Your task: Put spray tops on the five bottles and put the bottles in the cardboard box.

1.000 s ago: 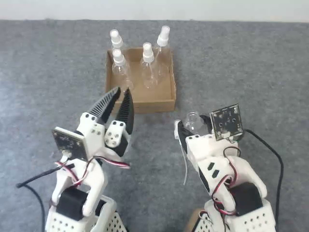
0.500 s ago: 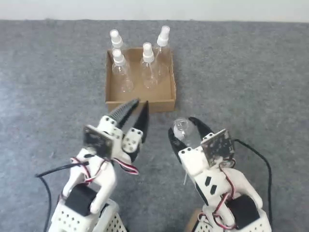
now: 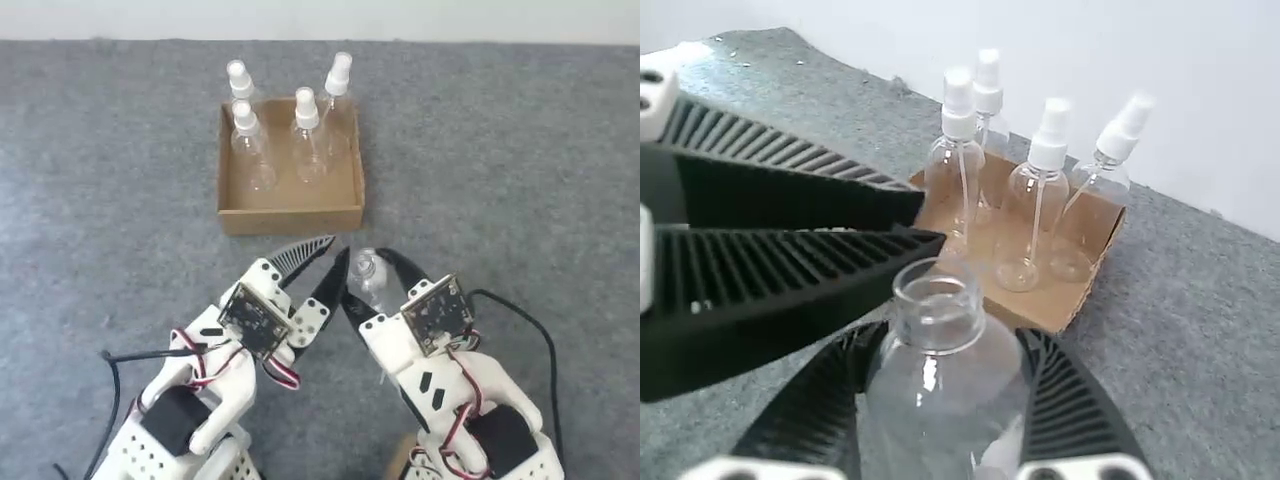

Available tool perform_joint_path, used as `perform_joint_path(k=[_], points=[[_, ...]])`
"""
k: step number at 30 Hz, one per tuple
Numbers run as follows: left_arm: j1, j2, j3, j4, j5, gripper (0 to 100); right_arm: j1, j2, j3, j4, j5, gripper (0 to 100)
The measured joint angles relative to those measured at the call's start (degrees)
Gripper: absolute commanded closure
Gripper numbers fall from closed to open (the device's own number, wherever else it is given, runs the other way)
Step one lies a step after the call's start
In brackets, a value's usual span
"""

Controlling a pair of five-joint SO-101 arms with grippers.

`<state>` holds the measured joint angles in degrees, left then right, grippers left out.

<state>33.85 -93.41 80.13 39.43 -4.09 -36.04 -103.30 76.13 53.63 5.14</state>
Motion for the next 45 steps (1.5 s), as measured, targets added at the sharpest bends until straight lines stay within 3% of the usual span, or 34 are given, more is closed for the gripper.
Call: perform_joint_path(k=[9, 20, 27, 37, 45], points=[[3.9, -0.2, 0.0, 1.8, -2.0, 93, -0.3, 0.0, 2.3, 0.0, 3.8, 99.3], [2.1, 0.2, -0.2, 3.0, -0.9, 93, -0.3, 0.0, 2.3, 0.0, 4.3, 99.3], [-6.6, 0.1, -1.9, 4.0, 4.4, 90, 10.4, 0.0, 2.3, -1.0, 2.0, 99.3], [-3.8, 0.1, -7.7, 15.3, 4.8, 90, 18.7, 0.0, 2.3, -3.5, -1.0, 99.3], [-3.3, 0.1, -8.3, 16.0, 4.8, 90, 24.4, 0.0, 2.3, -6.1, -1.3, 99.3]])
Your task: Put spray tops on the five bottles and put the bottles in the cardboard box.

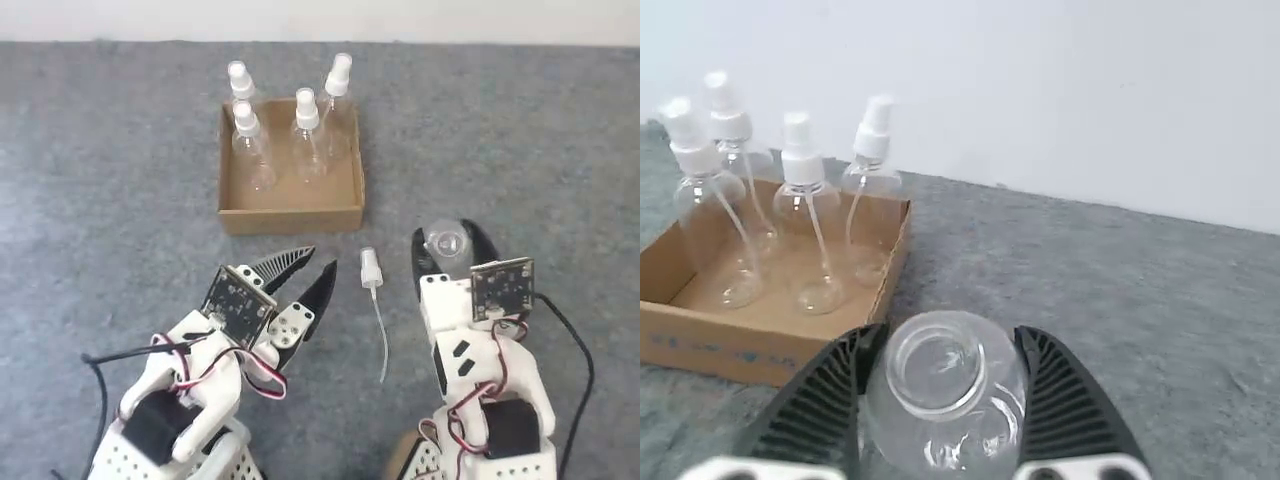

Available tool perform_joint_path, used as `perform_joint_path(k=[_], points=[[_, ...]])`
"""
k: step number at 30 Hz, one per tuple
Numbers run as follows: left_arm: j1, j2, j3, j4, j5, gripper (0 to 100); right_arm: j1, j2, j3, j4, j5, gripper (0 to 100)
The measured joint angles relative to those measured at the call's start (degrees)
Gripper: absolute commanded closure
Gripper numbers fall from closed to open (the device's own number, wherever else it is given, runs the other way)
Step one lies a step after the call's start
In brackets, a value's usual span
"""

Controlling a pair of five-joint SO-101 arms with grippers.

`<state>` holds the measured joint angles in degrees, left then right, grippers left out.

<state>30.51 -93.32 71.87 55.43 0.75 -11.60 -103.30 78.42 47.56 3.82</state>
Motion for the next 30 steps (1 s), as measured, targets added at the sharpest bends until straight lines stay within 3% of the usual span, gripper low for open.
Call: perform_joint_path(k=[4, 10, 19, 25, 30], points=[[0.0, 6.6, -3.9, 0.0, 0.0, 90, 1.6, 0.0, -0.1, -0.5, 0.0, 99.3], [0.0, 26.9, -11.8, 0.0, 0.8, 90, 3.7, 0.0, -0.1, -0.5, 0.0, 99.3], [0.0, 53.1, -22.7, 0.0, 9.8, 89, 12.7, 0.0, 1.8, -7.2, -4.0, 99.3], [0.0, 67.2, -29.0, 0.0, 18.1, 78, 13.8, 0.0, 1.8, -7.3, -4.2, 99.3], [0.0, 74.7, -32.2, 0.0, 19.9, 77, 13.7, 0.0, 1.8, -7.3, -4.2, 99.3]])
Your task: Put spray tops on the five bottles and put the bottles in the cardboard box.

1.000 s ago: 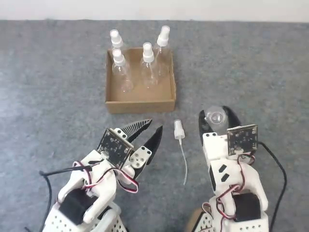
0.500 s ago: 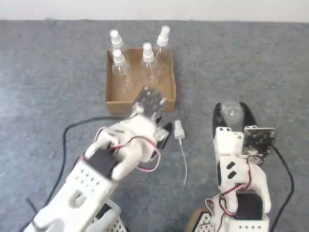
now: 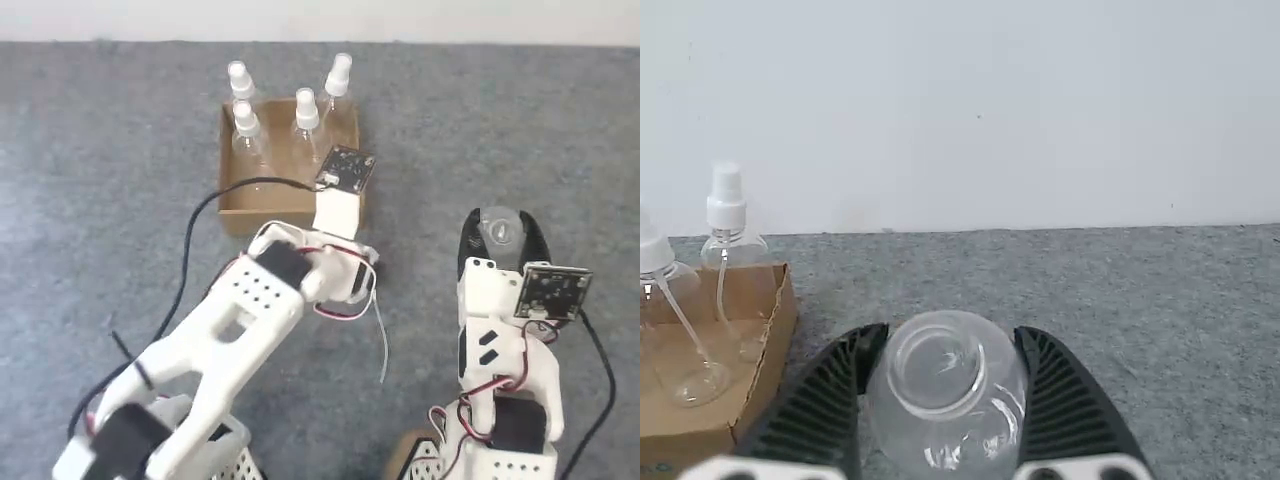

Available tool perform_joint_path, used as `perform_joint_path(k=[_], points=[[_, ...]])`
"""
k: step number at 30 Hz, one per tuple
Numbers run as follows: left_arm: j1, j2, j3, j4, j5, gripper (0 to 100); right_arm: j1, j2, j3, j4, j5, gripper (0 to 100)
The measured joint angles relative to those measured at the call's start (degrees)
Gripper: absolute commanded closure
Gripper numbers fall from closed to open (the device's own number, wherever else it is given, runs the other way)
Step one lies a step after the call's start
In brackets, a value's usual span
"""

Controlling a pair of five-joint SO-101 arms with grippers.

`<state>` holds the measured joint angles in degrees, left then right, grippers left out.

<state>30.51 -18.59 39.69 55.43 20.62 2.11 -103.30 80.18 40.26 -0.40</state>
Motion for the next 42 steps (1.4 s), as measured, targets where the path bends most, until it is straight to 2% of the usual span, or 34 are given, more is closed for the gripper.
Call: perform_joint_path(k=[13, 19, 26, 33, 40, 42], points=[[2.1, 17.8, -9.5, 0.0, 8.4, 77, 0.0, 0.0, 0.0, 0.0, 0.0, 99.3], [2.0, 25.4, -14.2, 0.0, 8.4, 77, 0.0, 0.0, 0.0, 0.0, 0.0, 99.3], [2.0, 29.9, -17.1, 0.0, 8.6, 86, 0.0, 0.0, 0.0, 0.0, 0.0, 99.3], [0.9, 34.3, -19.7, 0.0, 5.9, 88, 0.0, 0.0, 0.0, 0.0, 0.0, 99.3], [0.9, 40.5, -27.7, 7.6, 5.1, 88, 0.0, 0.0, 0.0, 0.0, 0.0, 99.3], [0.9, 42.4, -30.4, 10.5, 5.3, 91, 0.0, 0.0, 0.0, 0.0, 0.0, 99.3]])
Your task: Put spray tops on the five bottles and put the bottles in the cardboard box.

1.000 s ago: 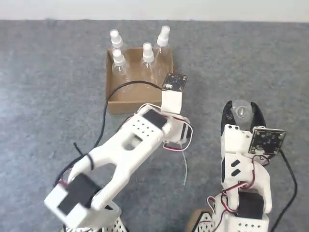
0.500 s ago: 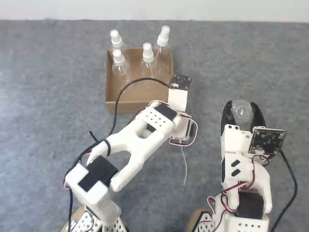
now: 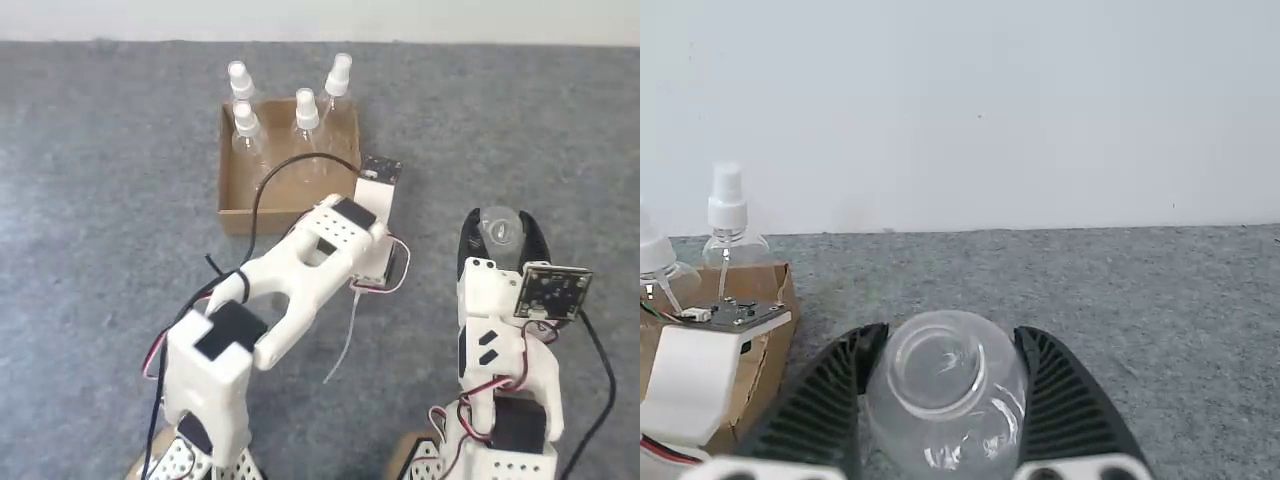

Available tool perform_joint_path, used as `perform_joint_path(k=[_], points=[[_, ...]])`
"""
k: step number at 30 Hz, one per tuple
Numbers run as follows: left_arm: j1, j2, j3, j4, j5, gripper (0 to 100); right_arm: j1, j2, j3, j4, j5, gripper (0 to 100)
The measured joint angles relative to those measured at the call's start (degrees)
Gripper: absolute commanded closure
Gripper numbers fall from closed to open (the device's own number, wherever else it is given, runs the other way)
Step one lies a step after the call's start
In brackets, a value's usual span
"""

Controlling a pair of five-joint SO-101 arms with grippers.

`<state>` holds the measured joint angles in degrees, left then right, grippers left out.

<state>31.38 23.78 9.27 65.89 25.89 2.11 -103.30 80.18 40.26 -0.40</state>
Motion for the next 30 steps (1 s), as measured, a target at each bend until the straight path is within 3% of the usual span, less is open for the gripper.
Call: perform_joint_path(k=[4, 9, 30], points=[[0.1, 1.1, -2.3, 2.5, -0.6, 99, 0.0, 0.0, 0.0, 0.0, 0.0, 99.3], [0.3, 1.1, -2.3, 2.9, -4.6, 99, 0.0, 0.0, 0.0, 0.0, 0.0, 99.3], [-0.3, -19.7, 8.5, 3.4, -6.2, 99, 0.0, 0.0, 0.0, 0.0, 0.0, 99.3]])
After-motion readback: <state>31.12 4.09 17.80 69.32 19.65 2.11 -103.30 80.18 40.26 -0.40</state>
